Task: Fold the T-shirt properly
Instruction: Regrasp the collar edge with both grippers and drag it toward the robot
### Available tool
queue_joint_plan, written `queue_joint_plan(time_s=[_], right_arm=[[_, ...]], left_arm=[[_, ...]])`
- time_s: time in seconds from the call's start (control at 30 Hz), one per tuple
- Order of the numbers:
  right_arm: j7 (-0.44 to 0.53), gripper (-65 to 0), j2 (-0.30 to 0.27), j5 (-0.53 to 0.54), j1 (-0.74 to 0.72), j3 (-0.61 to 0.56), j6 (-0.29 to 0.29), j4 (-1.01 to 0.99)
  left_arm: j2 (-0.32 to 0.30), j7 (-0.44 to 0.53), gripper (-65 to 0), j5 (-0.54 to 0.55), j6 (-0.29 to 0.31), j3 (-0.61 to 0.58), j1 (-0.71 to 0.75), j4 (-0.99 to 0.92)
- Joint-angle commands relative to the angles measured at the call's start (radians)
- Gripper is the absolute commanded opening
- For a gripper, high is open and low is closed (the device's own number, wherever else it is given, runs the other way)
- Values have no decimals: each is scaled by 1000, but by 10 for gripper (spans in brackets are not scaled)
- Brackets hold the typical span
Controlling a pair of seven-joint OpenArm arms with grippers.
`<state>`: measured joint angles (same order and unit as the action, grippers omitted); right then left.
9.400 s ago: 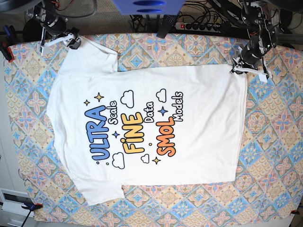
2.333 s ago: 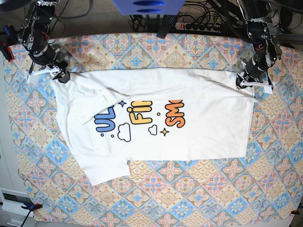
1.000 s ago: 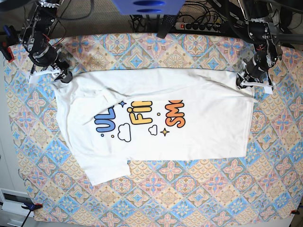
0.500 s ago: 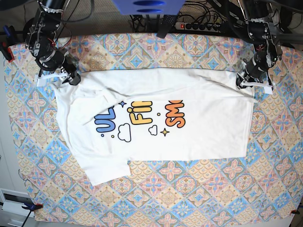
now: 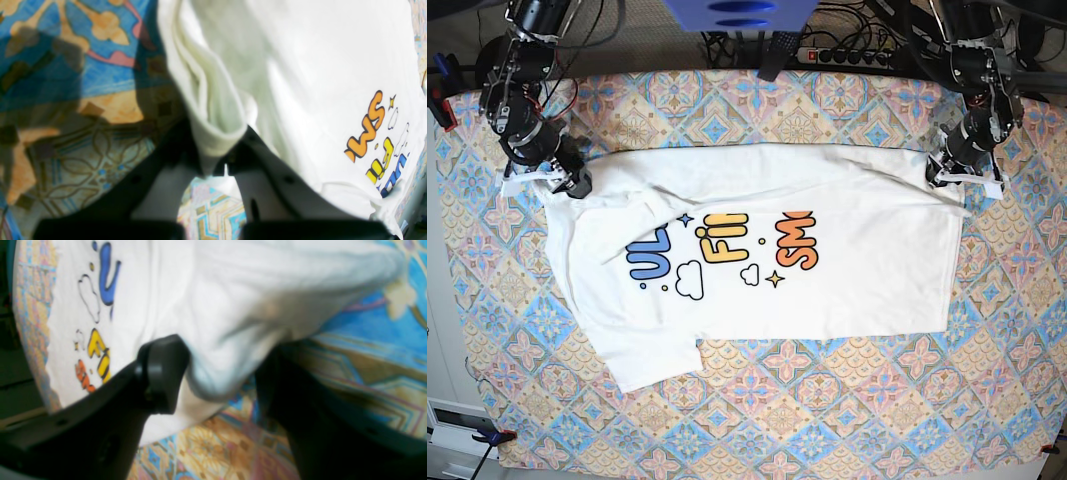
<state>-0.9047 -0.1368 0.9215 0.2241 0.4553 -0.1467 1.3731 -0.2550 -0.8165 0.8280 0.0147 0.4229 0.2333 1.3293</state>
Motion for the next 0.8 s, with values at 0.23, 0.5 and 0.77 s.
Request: queue_joint_plan(time_s=[0.23, 0.5, 0.77], right_arm=[[11, -599, -19, 5, -1, 70, -6, -48], [3, -649, -19, 5, 65, 89, -6, -57], [3, -649, -19, 8, 153, 90, -6, -31]], left_arm=[[-8, -20, -646, -23, -17, 1, 8, 2], [-13, -22, -647, -23, -17, 1, 41, 22], [-13, -24, -647, -22, -17, 1, 148, 115]])
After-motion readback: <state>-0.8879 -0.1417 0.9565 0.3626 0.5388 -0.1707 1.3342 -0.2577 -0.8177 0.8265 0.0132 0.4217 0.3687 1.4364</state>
